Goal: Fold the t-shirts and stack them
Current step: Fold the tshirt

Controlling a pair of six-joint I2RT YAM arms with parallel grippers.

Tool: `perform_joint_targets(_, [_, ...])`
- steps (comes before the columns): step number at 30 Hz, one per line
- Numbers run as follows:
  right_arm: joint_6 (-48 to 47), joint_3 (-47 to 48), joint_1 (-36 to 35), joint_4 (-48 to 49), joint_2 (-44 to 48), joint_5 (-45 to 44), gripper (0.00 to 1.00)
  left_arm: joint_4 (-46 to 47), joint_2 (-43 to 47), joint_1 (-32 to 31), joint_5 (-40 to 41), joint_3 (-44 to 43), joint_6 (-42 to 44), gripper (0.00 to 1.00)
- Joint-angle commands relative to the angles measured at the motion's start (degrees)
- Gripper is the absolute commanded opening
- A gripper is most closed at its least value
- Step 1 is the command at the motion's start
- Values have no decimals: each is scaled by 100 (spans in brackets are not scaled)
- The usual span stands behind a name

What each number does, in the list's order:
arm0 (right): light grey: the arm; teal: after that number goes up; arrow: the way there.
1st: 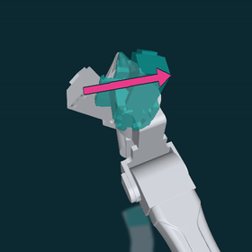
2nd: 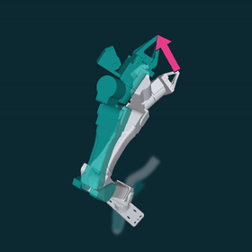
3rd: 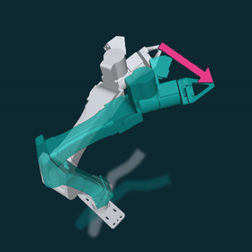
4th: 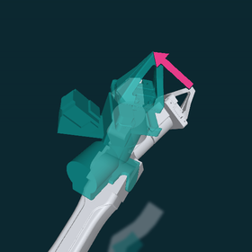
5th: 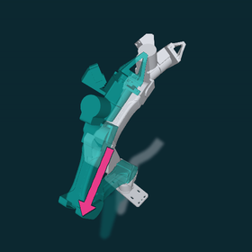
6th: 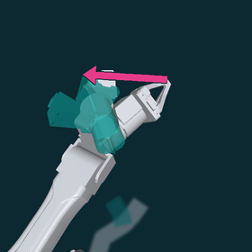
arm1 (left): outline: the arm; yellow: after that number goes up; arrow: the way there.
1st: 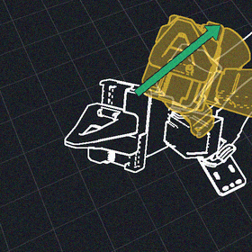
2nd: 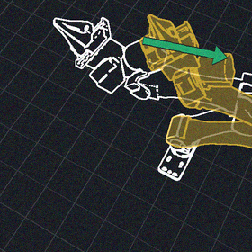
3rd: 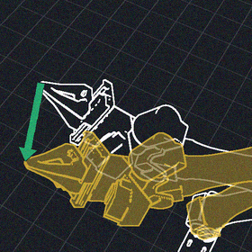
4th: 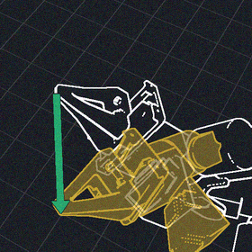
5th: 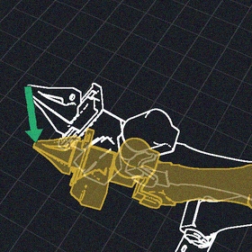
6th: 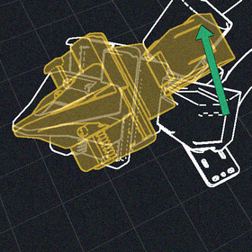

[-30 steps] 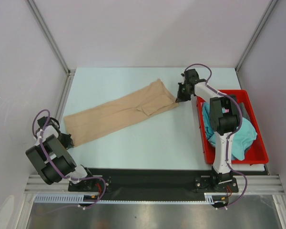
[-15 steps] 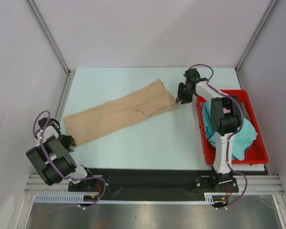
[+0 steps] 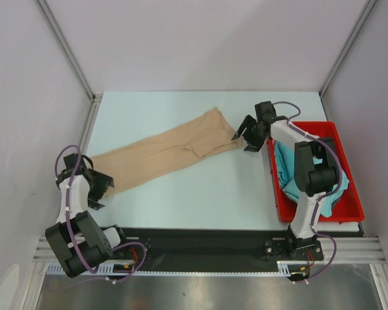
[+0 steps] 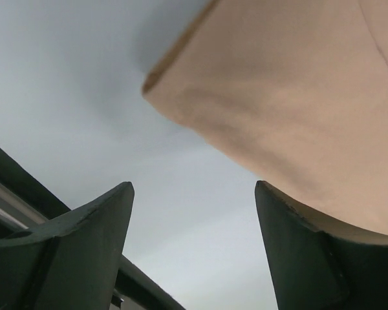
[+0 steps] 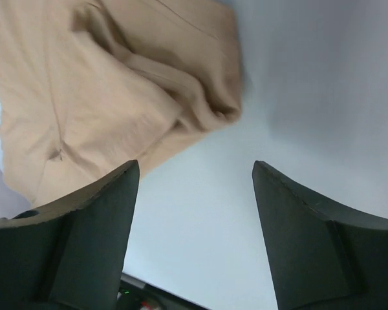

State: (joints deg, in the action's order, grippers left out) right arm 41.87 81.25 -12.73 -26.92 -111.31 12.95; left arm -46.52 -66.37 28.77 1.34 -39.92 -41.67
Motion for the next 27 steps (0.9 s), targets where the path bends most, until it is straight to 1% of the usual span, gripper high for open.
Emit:
perform_joint_targets(1, [1137,-452,-54,695,346,-55,75,-226,220,-389,76,-147,-157,82])
perform_joint_targets(3, [1323,-733,-54,889,373,-108,71,-199,273,-618,85,-244,-35,79])
perform_joint_targets(5, [1464,-900,-54,1293,373,-126,64,-112,309,-793,-89,-323,123,77])
perform_joint_targets(7, [1491,-1032,-63,1591,286,-205,61,3,361,-917,-309,-358,422,74])
perform_joint_targets(11, [1614,-1111,-19,1838,39,-196,58,239,379,-1224,-757,-359,677,70])
perform_joint_targets(14, [1711,-1173,-1,2059,-101,-231,54,337,362,-1286,-925,-419,800,69])
perform_joint_targets(18, [1641,-1015,-10,2173,-303,-363,46,354,248,-1313,-908,-701,1072,69])
perform_joint_targets(19, [1597,-858,-10,2138,-365,-372,39,354,195,-1330,-899,-762,1108,68])
perform_joint_targets(21, [1562,-708,-10,2059,-576,-468,29,389,133,-1339,-917,-929,1196,68])
perform_joint_targets(22, [1509,-586,-10,2033,-620,-521,18,416,72,-1357,-969,-973,1231,68])
perform_joint_targets(25, [1150,-313,16,1989,-848,-863,5,530,-42,-1410,-1040,-1167,1407,67])
perform_joint_targets(27, [903,91,51,2006,-1102,-1066,1,548,-157,-1541,-996,-1333,1530,66])
